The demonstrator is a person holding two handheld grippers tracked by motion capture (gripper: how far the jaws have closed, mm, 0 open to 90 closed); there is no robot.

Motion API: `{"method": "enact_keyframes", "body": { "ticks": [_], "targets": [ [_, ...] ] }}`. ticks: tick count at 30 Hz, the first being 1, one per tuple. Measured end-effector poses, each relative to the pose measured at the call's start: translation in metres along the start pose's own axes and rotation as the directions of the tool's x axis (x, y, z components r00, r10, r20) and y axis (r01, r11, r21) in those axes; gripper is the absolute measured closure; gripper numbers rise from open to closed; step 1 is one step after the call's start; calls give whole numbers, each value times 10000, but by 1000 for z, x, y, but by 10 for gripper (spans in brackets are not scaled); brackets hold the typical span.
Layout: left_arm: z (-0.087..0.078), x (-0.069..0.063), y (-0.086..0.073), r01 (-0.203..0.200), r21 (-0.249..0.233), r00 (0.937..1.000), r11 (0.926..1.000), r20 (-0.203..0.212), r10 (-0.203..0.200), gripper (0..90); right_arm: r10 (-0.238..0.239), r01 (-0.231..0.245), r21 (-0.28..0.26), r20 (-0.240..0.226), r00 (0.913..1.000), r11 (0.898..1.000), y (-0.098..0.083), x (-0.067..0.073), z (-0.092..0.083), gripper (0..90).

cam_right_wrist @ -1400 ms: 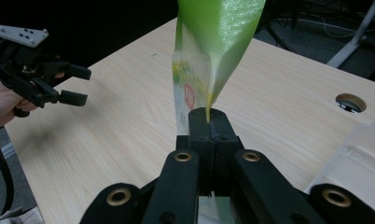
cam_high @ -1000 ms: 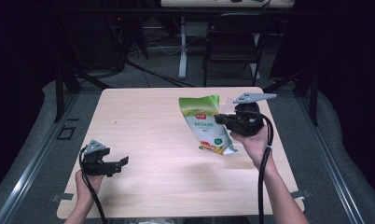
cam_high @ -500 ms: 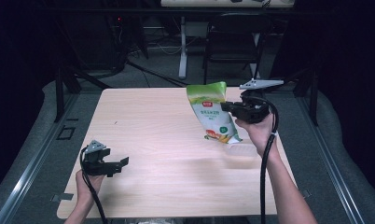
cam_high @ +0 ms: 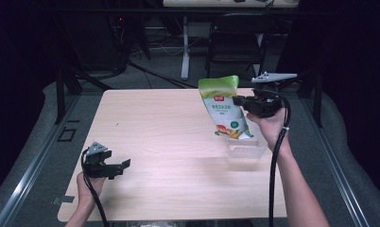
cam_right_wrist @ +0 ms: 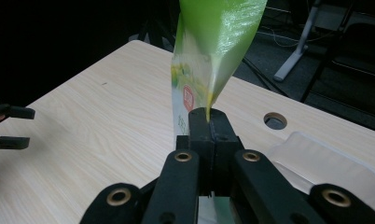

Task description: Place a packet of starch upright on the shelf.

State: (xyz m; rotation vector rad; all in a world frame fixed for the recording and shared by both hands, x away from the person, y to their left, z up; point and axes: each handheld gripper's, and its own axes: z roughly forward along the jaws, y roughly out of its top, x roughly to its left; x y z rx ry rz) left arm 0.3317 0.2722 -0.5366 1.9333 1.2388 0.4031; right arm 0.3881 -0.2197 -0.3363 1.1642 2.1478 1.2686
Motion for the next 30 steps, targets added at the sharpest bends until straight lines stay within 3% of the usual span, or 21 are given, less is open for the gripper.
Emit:
{"method": "enact_keyframes", "body": {
  "ticks": [12,30],
  "targets": [
    [1,0,0,-62,163,10000,9998,44,61,90,213,-220,164,402,9990,9996,-8,-19,-3,900],
    [2,-1,0,-110,153,9999,9998,-21,110,92,561,-610,536,875,9946,9967,-35,-43,8,900]
  ]
}}
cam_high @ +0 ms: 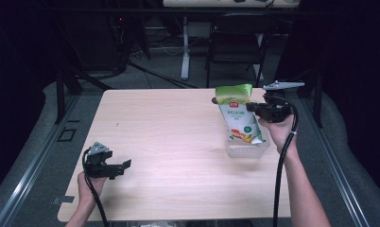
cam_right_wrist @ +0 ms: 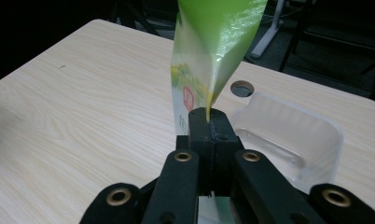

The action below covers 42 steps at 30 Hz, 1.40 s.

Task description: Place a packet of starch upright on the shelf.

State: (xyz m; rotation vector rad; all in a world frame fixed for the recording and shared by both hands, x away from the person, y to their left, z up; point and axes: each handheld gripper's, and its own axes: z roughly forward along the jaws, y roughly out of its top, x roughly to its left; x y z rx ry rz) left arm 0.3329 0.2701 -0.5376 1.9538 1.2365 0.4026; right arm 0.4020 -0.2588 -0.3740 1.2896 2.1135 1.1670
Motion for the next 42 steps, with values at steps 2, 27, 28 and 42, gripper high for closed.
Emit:
{"method": "enact_keyframes", "body": {
  "ticks": [2,27,28,42],
  "targets": [
    [0,0,0,-4,7,10000,10000,-18,4,93,36,-37,-11,-43,10000,10000,-1,-1,1,900],
    [1,0,0,-39,79,10000,10000,41,39,95,-179,131,945,500,9986,9954,-26,-11,31,894],
    [1,0,0,-39,79,10000,10000,41,39,95,-179,131,945,500,9986,9954,-26,-11,31,894],
    [1,-1,0,-77,119,9999,9999,92,76,94,-346,205,1593,864,9957,9870,-39,-18,32,754]
  ]
}}
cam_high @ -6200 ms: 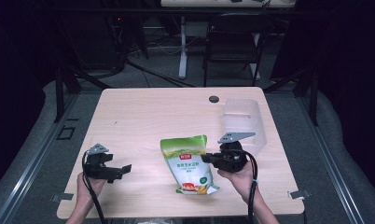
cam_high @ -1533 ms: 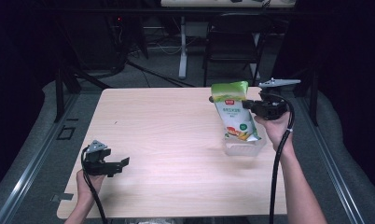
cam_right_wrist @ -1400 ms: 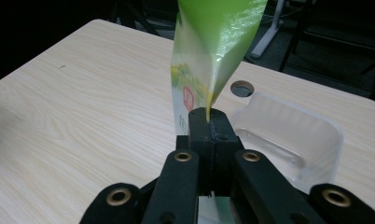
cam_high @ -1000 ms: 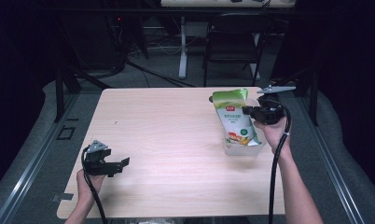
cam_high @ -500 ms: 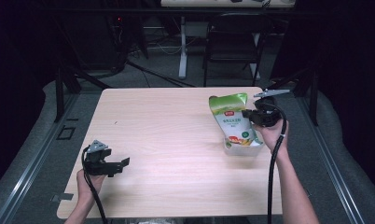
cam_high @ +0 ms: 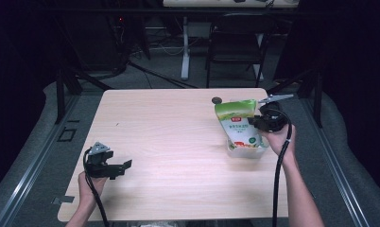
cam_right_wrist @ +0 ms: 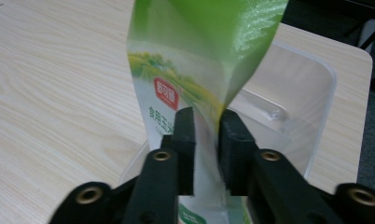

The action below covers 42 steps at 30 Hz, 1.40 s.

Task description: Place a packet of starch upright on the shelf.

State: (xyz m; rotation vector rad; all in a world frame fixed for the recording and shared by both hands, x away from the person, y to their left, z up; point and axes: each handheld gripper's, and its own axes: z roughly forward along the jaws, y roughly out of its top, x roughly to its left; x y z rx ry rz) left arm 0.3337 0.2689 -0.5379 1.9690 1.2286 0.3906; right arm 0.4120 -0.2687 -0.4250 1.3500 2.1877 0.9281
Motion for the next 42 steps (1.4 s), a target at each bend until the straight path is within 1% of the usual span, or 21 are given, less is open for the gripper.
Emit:
{"method": "enact_keyframes", "body": {
  "ticks": [1,3,4,5,7,8,9,10,12,15,16,20,21,22,23,26,28,29,33,36,42],
  "targets": [
    [1,0,0,21,-77,10000,10000,-22,-21,94,-34,34,-1,-89,10000,10000,1,0,0,706],
    [1,-1,0,-16,-69,10000,10000,-21,15,94,-148,149,23,-238,9996,9999,5,0,1,644],
    [1,-1,0,-16,-69,10000,10000,-21,15,93,-148,149,23,-238,9996,9999,5,0,1,644],
    [1,-1,0,-11,-59,10000,10000,-1,11,94,-216,217,120,-109,9997,9997,11,0,2,588],
    [1,0,0,-27,-60,10000,10000,-19,27,94,-191,191,60,-87,9998,9998,14,0,2,592],
    [1,0,0,12,-83,10000,10000,-10,-12,94,-181,181,-34,-6,9998,9998,18,0,3,615],
    [1,0,0,0,-66,10000,10000,-30,0,94,-214,215,-31,85,9997,9998,19,0,3,725],
    [0,1,0,33,-81,10000,10000,-14,-33,94,-234,235,-43,140,9996,9997,19,1,3,771],
    [0,1,-1,36,-40,10000,10000,-1,-36,94,-258,258,-2,327,9991,9997,19,1,2,818],
    [0,1,-1,37,-42,10000,10000,2,-37,94,-211,211,18,390,9990,9998,16,2,0,833],
    [0,1,-1,32,-82,10000,10000,-31,-33,94,-158,155,56,553,9983,9999,14,1,-1,838],
    [-1,0,0,-13,-6,10000,10000,3,13,94,-8,11,-50,590,9983,10000,10,-2,-2,842],
    [1,0,0,29,-79,10000,10000,-68,-29,94,80,-68,-225,539,9985,9997,6,-5,-2,844],
    [1,0,0,29,-79,10000,10000,-68,-29,94,80,-68,-225,539,9985,9997,6,-5,-2,844],
    [1,-1,0,22,-87,10000,10000,-48,-22,94,129,-112,-295,597,9981,9995,2,-9,-3,845],
    [1,-1,0,-8,-77,10000,10000,-67,8,94,542,-523,-534,352,9979,9972,-7,-17,-4,848],
    [1,0,0,10,-81,10000,10000,-57,-11,94,604,-580,-543,443,9972,9968,-10,-20,-4,849],
    [1,0,0,8,-71,10000,10000,-77,-8,95,597,-563,-535,643,9961,9970,-16,-24,-3,850],
    [2,-1,0,-6,-79,10000,10000,-87,5,95,893,-848,-700,638,9940,9939,-25,-32,-2,852],
    [1,0,0,-23,-4,10000,10000,-71,23,94,967,-920,-688,674,9930,9934,-28,-35,-2,854],
    [2,-1,0,-18,-53,9999,10000,-99,17,95,1086,-1032,-696,779,9910,9922,-31,-39,1,856]
  ]
}}
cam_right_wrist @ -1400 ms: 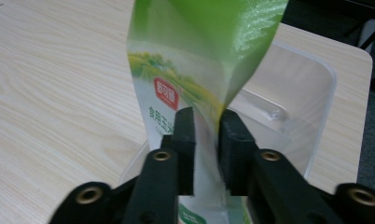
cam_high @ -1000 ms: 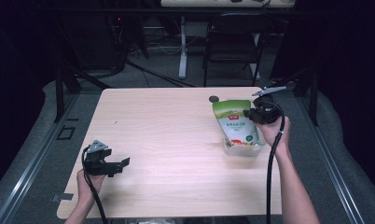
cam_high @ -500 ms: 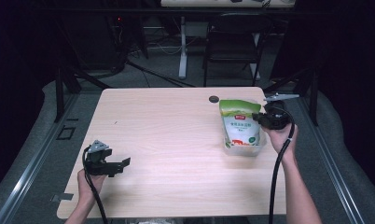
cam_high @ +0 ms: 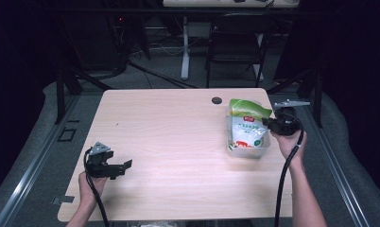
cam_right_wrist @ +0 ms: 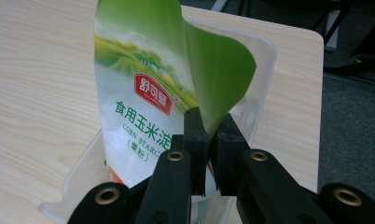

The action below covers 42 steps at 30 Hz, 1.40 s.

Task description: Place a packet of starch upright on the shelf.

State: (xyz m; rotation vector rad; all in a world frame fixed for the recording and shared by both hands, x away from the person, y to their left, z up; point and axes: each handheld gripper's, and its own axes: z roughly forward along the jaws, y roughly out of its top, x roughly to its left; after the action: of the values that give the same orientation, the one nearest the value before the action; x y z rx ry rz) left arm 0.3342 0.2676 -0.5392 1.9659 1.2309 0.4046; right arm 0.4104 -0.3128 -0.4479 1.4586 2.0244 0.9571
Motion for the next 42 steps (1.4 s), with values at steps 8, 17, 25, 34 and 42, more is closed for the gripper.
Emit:
{"method": "enact_keyframes", "body": {
  "ticks": [8,17,25,34,42],
  "targets": [
    [0,0,0,8,8,10000,10000,17,-8,95,145,-148,98,270,9995,9998,-1,-5,6,857],
    [3,-2,2,-69,61,9999,10000,118,68,98,683,-691,179,445,9967,9975,-5,-16,15,848],
    [3,-3,3,-167,45,9998,9999,140,166,98,931,-940,155,508,9944,9955,-4,-17,21,839],
    [4,-5,4,-206,15,9996,9998,167,206,98,1026,-1034,141,521,9934,9945,-4,-18,18,768],
    [4,-4,4,-244,28,9996,9997,156,243,98,1185,-1185,-39,51,9929,9930,-3,-18,-3,472]
  ]
}}
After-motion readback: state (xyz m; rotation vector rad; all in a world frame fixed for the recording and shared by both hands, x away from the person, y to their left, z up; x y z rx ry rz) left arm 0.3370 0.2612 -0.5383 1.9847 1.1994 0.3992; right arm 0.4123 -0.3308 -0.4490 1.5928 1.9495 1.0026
